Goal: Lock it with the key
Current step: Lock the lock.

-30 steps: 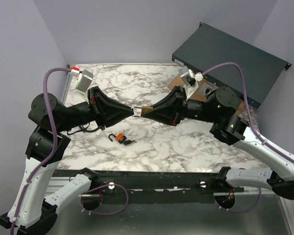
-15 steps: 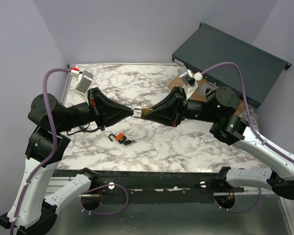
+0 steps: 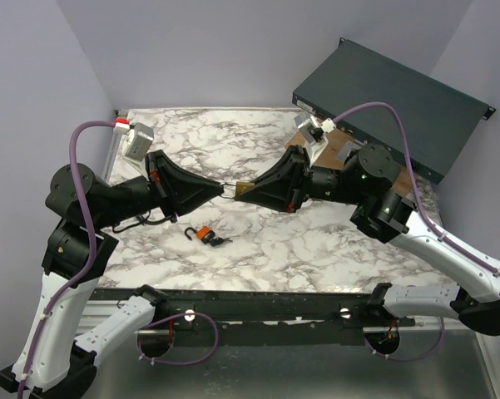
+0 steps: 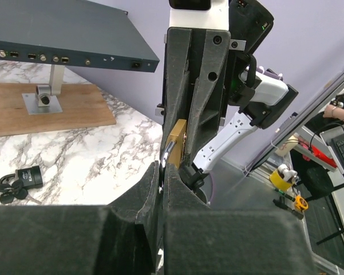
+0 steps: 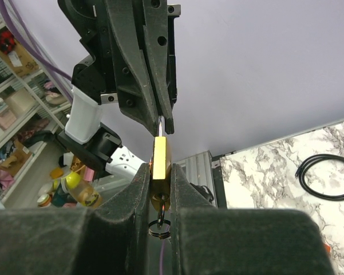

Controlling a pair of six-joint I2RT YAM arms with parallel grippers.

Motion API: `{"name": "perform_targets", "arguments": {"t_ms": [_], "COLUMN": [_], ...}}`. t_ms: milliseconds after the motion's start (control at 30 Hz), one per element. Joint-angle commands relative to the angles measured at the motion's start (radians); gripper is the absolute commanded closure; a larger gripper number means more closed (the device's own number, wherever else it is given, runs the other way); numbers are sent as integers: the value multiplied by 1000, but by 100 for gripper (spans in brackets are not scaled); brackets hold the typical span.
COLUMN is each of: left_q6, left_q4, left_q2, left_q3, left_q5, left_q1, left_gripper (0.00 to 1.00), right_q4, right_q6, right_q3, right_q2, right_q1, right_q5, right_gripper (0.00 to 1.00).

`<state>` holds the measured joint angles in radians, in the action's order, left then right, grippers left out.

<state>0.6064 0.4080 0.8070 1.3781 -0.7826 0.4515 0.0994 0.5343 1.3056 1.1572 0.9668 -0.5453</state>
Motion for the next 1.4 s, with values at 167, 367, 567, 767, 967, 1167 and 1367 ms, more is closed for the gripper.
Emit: {"name": "perform_targets", "arguments": {"t_ms": [167,367,567,767,967,1167,1367], "left_q6": [-21,-28,-31,-52,-117,-132,-124], "left_q4": [-24,-23,-32,-13,54,64,53], "left_q2": [8,12,13,10,7,4,23], "left_q3": [-46,-63,-80,-80,-96,-135,-126], "left_q5": [41,81,102,127,293,446,462], "left_q1": [48,80,97,104,155,210,266], "left_gripper": [100,100,100,100,100,100,100], "right_q4": [32,43,75,63,-53,-165,-233], "right_q6": [21,27,53,51,-11,-102,-166], "right_q3": [52,60,58,62,99,139,179], "right_q2": [52,58,70,65,84,111,155], "right_q1": [10,10,10,11,20,51,73], "right_q5": [-6,1,-21,5,133,258,334], "right_gripper": [99,99,99,99,99,99,99]}}
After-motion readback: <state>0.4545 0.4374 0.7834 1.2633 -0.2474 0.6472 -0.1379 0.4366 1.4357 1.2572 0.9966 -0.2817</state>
